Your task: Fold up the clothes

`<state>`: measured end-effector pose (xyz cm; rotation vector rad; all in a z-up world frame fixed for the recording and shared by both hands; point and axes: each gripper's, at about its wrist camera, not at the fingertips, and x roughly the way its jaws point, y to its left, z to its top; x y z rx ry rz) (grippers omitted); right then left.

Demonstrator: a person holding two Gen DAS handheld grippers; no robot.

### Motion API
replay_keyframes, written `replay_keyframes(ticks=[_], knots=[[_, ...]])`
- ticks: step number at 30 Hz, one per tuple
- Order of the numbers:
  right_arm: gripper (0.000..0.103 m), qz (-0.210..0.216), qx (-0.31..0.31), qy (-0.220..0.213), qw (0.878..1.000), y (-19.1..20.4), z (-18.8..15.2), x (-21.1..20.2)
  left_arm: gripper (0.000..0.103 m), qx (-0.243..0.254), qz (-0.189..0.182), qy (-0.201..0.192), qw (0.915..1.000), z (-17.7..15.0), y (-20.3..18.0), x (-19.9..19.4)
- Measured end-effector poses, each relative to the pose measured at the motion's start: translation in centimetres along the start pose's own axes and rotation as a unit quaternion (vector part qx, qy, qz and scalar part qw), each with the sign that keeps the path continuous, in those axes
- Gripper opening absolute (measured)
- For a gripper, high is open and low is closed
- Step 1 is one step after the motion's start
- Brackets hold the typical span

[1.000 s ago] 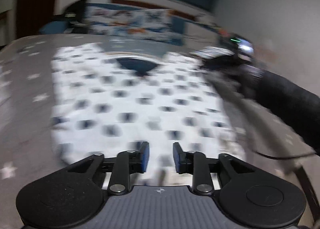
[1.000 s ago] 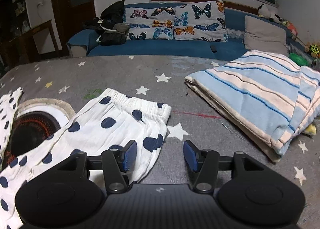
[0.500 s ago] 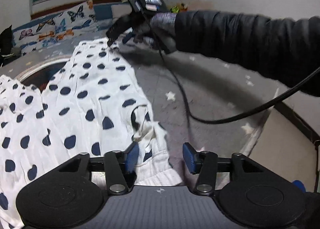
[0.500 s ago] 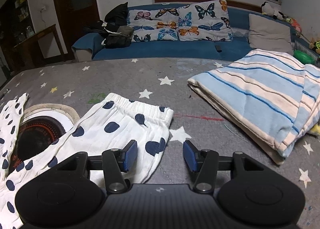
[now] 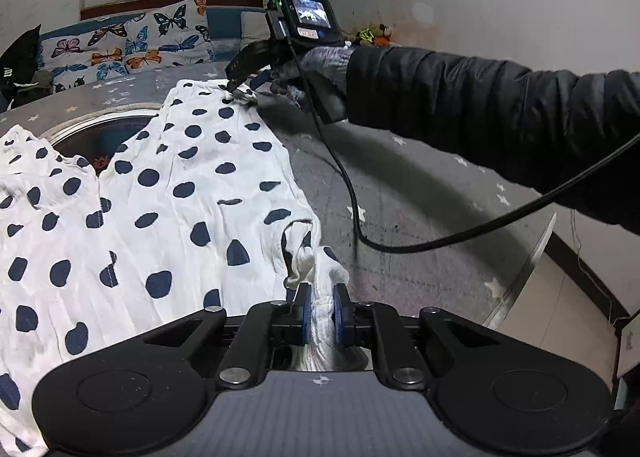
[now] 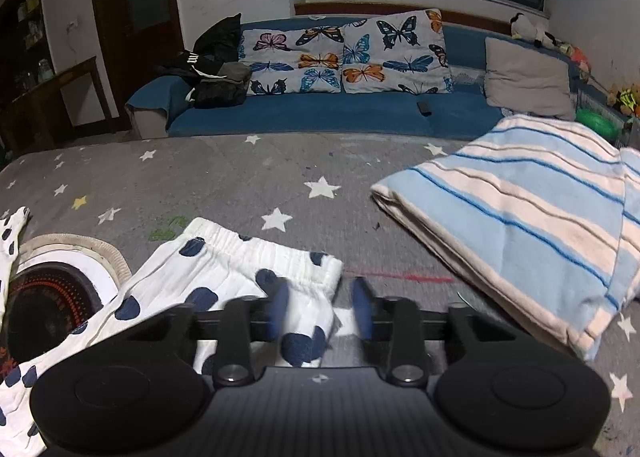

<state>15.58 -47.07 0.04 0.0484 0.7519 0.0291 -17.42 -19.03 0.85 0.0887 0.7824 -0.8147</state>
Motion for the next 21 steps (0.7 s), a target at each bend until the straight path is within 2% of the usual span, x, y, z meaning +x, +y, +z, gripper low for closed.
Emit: replay_keyframes(ticks=[2, 4, 10, 14, 21], knots=[[0.012, -0.005, 0.004, -0.002, 1.000, 0.1, 0.1, 0.0, 0.012, -0.006, -0.002, -0.005, 1.0000, 0.1, 0.2, -0.3], [0.007, -0.009, 0.008, -0.005, 1.000, 0.1, 0.3, -0.2, 0.012, -0.011, -0.003, -0.010, 0.9999, 0.1, 0.4, -0.7], [0.006, -0.012, 0.034, -0.006, 0.999, 0.2, 1.7, -1.6, 0.011, -0.034, -0.007, -0.033, 0.9988, -0.1, 1.6, -2.6], [0.006, -0.002, 0.041, -0.015, 0.999, 1.6, 3.5, -3.1, 0.011, -0.070, -0.013, -0.055, 0.9959, -0.5, 3.0, -4.3], [0.006, 0.002, 0.022, -0.041, 0.999, 7.8, 7.5, -5.4, 0.010, -0.120, -0.013, -0.095, 0.9881, -2.5, 5.8, -7.8]])
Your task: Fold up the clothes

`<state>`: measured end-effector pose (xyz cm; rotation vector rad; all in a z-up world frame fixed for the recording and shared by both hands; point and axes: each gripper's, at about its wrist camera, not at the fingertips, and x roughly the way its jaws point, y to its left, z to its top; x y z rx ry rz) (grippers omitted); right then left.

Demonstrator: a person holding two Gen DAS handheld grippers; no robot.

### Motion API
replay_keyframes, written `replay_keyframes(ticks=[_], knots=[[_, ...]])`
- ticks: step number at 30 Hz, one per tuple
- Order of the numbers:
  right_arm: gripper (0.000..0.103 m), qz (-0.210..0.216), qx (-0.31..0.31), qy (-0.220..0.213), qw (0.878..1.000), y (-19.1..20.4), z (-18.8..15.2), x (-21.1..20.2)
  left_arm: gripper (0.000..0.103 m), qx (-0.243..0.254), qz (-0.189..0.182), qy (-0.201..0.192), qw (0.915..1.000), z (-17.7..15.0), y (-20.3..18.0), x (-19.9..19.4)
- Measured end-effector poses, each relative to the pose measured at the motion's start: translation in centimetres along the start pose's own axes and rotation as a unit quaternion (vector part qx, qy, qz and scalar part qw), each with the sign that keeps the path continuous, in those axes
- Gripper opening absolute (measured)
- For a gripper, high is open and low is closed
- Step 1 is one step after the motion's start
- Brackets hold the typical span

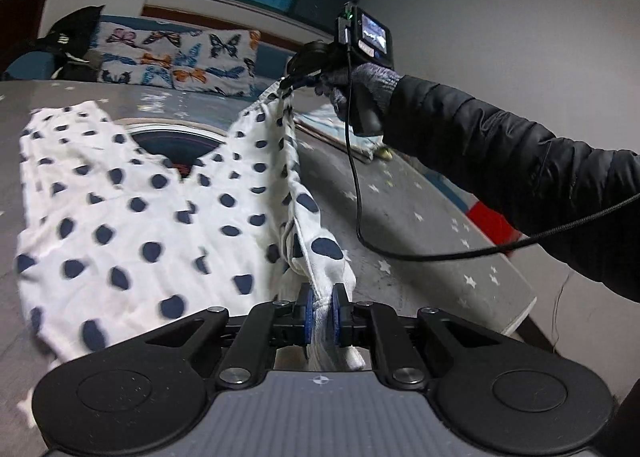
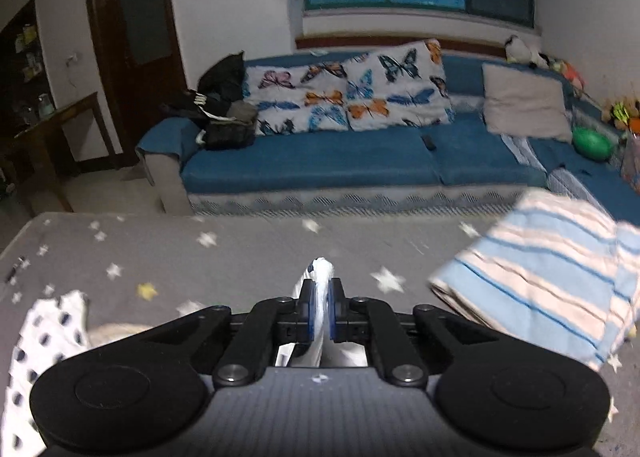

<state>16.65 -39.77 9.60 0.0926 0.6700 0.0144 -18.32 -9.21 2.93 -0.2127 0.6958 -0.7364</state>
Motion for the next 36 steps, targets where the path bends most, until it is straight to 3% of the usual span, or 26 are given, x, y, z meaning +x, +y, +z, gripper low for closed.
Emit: replay_keyframes(ticks=[13, 24, 29, 36], knots=[[0.006, 0.041, -0.094, -0.013, 0.995, 19.0, 3.0, 1.1, 0.010, -0.089, 0.004, -0.062, 0.9941, -2.9, 5.2, -7.2], [0.006, 0.078, -0.176, 0.030, 0.981, 33.0, -1.3, 6.2, 0.010, -0.145, 0.031, -0.071, 0.9864, -4.6, 8.4, -9.7], [0.010, 0.110, -0.185, 0.056, 0.975, 35.7, -3.8, 7.5, 0.010, -0.155, 0.036, -0.065, 0.9851, -3.6, 8.5, -9.4], [0.012, 0.154, -0.179, 0.065, 0.970, 35.6, -4.1, 6.7, 0.010, -0.154, 0.040, -0.061, 0.9853, -3.7, 8.4, -9.5]])
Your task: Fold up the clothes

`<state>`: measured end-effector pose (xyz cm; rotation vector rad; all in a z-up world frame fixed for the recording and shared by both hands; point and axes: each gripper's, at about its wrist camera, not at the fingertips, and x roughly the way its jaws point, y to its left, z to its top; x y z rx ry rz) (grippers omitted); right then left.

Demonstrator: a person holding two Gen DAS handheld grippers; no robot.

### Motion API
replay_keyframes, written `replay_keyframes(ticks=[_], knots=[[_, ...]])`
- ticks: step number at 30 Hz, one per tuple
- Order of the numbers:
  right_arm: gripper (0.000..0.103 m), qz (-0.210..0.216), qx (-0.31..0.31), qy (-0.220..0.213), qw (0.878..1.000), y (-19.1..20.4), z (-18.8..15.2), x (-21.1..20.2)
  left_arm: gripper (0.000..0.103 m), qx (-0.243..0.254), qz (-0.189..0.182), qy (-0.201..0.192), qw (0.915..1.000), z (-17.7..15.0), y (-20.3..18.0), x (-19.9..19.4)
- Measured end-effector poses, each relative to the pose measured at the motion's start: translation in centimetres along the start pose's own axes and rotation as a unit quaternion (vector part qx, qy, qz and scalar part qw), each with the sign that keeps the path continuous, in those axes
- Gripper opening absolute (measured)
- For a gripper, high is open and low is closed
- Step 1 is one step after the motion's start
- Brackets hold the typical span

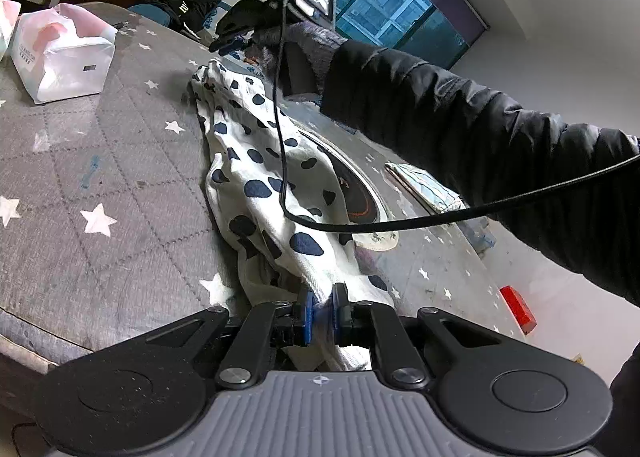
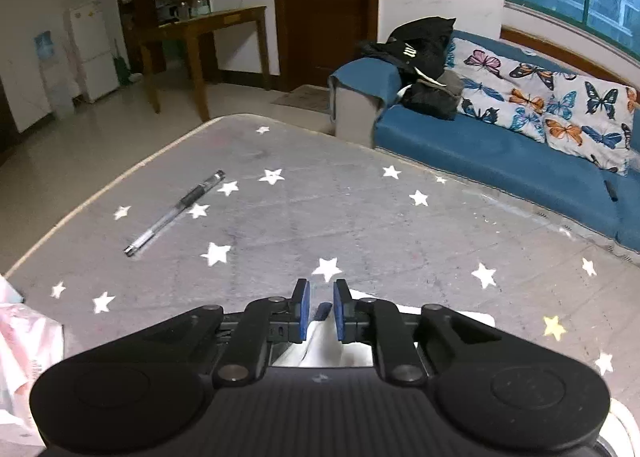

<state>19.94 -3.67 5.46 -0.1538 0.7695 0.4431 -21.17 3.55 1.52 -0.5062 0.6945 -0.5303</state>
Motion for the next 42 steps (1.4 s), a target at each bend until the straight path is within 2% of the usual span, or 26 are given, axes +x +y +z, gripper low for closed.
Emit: replay_keyframes(ticks=[2, 7, 12, 16, 19, 27, 31, 38, 42], knots=[[0.013, -0.001, -0.014, 0.004, 1.000, -0.1, -0.1, -0.7, 0.010, 0.001, 0.002, 0.001, 1.0000, 0.0, 0.1, 0.2], [0.013, 0.014, -0.067, 0.045, 0.997, 0.4, -1.7, -1.5, 0.010, 0.003, 0.005, -0.002, 1.0000, 0.4, 0.4, 0.9], [0.013, 0.039, -0.078, 0.065, 0.994, 1.5, -3.2, -1.4, 0.010, 0.006, 0.009, -0.005, 0.9999, 0.4, 0.3, 1.1], [0.011, 0.027, -0.083, 0.071, 0.994, 2.2, -3.6, -0.8, 0.010, 0.007, 0.012, -0.008, 0.9999, 0.3, 0.2, 1.0], [0.007, 0.017, -0.075, 0.070, 0.995, 1.9, -3.7, -0.4, 0.010, 0.009, 0.012, -0.013, 0.9998, 0.4, 0.1, 0.9], [0.007, 0.022, -0.066, 0.073, 0.995, 1.6, -4.0, -0.3, 0.010, 0.010, 0.013, -0.019, 0.9997, 0.5, 0.1, 0.7], [0.001, 0.021, -0.071, 0.055, 0.996, 1.9, -4.3, -0.5, 0.010, 0.008, 0.014, -0.023, 0.9996, 0.5, 0.1, 0.4], [0.000, 0.048, -0.048, 0.016, 0.998, 1.9, -3.0, -2.2, 0.010, 0.013, 0.012, -0.025, 0.9995, 0.5, -0.3, 0.4], [0.000, 0.064, -0.050, 0.028, 0.996, 2.3, -3.5, -1.2, 0.010, 0.008, 0.013, -0.022, 0.9996, 0.3, -0.2, 0.4]])
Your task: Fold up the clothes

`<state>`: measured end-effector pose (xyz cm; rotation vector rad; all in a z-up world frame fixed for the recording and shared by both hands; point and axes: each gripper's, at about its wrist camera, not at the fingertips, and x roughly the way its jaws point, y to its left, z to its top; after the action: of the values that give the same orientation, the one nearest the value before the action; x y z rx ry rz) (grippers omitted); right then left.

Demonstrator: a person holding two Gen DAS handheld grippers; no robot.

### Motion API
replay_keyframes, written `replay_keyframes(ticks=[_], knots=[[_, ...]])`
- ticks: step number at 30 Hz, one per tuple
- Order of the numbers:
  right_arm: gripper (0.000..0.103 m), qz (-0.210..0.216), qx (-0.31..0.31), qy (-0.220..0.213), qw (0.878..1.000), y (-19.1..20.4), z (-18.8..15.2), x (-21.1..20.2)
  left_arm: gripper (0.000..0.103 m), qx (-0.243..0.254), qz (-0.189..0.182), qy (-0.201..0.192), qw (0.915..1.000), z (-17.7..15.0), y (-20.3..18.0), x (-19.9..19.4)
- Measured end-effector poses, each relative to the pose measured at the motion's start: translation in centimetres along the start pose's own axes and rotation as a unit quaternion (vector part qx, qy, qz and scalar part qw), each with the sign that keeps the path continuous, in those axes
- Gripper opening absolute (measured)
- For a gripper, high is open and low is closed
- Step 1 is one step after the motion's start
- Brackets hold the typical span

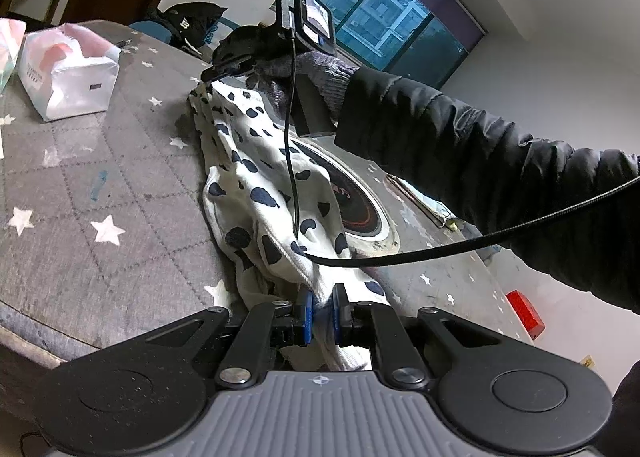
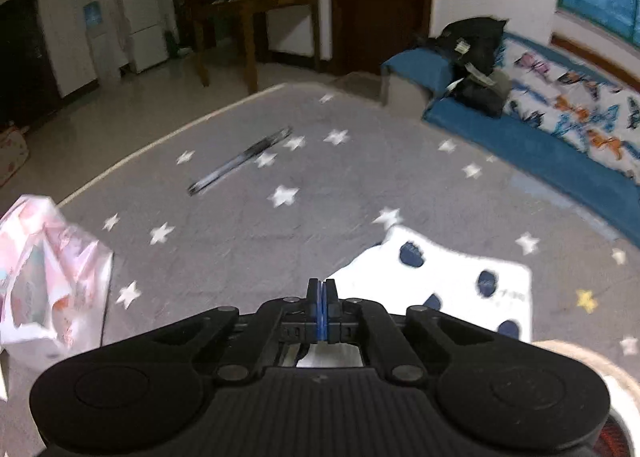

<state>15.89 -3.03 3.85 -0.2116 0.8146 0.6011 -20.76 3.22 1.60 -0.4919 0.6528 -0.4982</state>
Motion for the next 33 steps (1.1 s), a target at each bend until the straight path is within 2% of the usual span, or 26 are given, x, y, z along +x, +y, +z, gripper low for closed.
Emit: replay_keyframes(ticks=[5, 8, 11, 17, 20, 24, 28, 33], knots=[[0.002, 0.013, 0.013, 0.021, 1.000, 0.2, -0.8, 1.6, 0.011, -0.006, 0.005, 0.006, 1.0000, -0.2, 0.2, 0.0], [0.008, 0.027, 0.023, 0.019, 0.999, -0.1, -0.5, 0.8, 0.011, -0.006, 0.006, 0.006, 0.9999, -0.2, 0.2, -0.1], [0.009, 0.035, 0.025, 0.011, 0.999, -0.3, -0.2, -0.5, 0.014, -0.001, 0.008, 0.007, 0.9999, -0.3, 0.1, -0.1], [0.009, 0.016, -0.005, 0.014, 1.000, -0.8, -0.1, -3.5, 0.019, 0.011, 0.018, 0.001, 0.9998, -0.4, -0.3, -0.9], [0.009, -0.006, -0.036, 0.034, 0.999, -0.8, -0.8, -4.2, 0.028, 0.018, 0.019, -0.004, 0.9996, -0.5, -0.6, -1.5], [0.009, -0.016, -0.068, 0.073, 0.995, -0.2, -2.4, -3.8, 0.028, 0.025, 0.017, -0.007, 0.9995, -0.6, -1.1, -2.1], [0.009, -0.009, -0.088, 0.092, 0.992, 1.3, -4.0, -2.7, 0.028, 0.027, 0.010, -0.009, 0.9996, -0.8, -1.5, -2.5], [0.010, 0.003, -0.097, 0.083, 0.992, 3.2, -4.5, -2.5, 0.026, 0.034, 0.006, -0.005, 0.9994, -0.9, -2.0, -2.6]])
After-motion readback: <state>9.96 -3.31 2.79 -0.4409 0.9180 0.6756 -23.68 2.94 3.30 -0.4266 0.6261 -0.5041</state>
